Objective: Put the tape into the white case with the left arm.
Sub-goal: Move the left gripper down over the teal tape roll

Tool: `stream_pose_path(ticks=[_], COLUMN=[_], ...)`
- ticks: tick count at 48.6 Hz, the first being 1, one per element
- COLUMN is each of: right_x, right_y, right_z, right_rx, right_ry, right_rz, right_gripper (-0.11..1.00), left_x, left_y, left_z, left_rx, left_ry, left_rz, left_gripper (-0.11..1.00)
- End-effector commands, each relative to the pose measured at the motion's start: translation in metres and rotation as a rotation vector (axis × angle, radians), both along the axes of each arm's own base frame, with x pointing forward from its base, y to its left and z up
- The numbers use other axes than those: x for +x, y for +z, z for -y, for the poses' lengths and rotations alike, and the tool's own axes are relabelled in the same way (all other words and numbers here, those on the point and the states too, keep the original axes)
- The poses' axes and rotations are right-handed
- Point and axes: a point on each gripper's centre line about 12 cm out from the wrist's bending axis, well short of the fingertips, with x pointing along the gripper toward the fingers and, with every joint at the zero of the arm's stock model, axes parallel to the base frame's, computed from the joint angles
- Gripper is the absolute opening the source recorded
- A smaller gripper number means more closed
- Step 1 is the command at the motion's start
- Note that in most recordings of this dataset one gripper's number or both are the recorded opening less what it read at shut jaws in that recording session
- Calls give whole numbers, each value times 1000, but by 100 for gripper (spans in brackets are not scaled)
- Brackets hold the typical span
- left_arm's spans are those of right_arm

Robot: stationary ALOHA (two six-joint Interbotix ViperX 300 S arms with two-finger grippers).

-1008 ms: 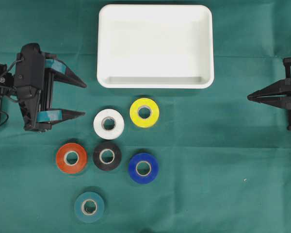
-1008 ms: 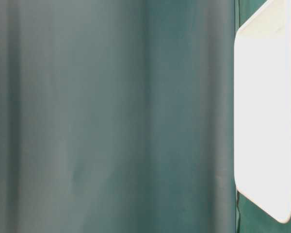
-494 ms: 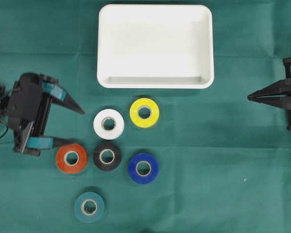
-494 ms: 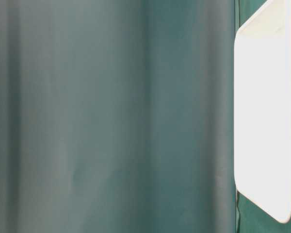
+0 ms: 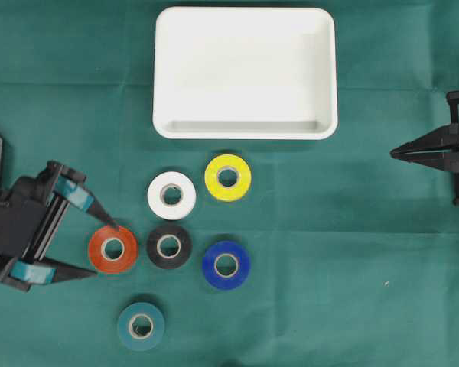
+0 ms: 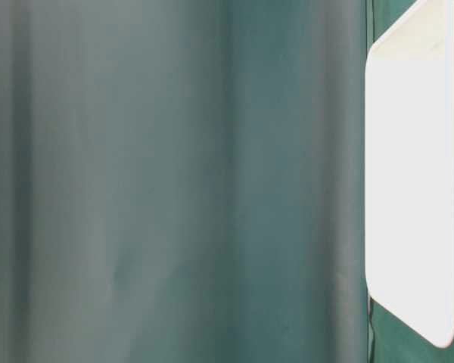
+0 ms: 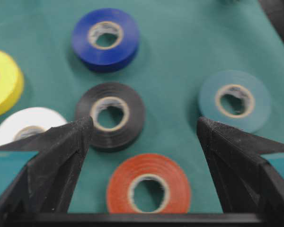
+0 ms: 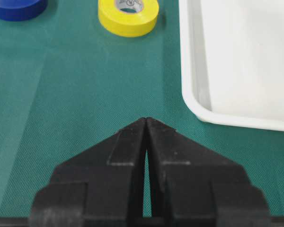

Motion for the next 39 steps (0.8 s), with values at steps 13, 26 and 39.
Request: stream_pose_path(ticks=[13, 26, 39], right_x=[1, -3, -4], right_y=[4, 5, 5], right_z=[0, 0, 0], right_rx=[0, 1, 2], right_ry=[0, -2, -3], right_rz=[20, 51, 54], right_gripper=[-9, -9, -9], left_x=[-2, 5, 36], left_y=[4, -2, -20], left_z=[10, 15, 35], left_rx=[-2, 9, 45], left_ry=[-41, -46, -61], left_rz=[14, -7, -84], left_gripper=[97, 97, 97])
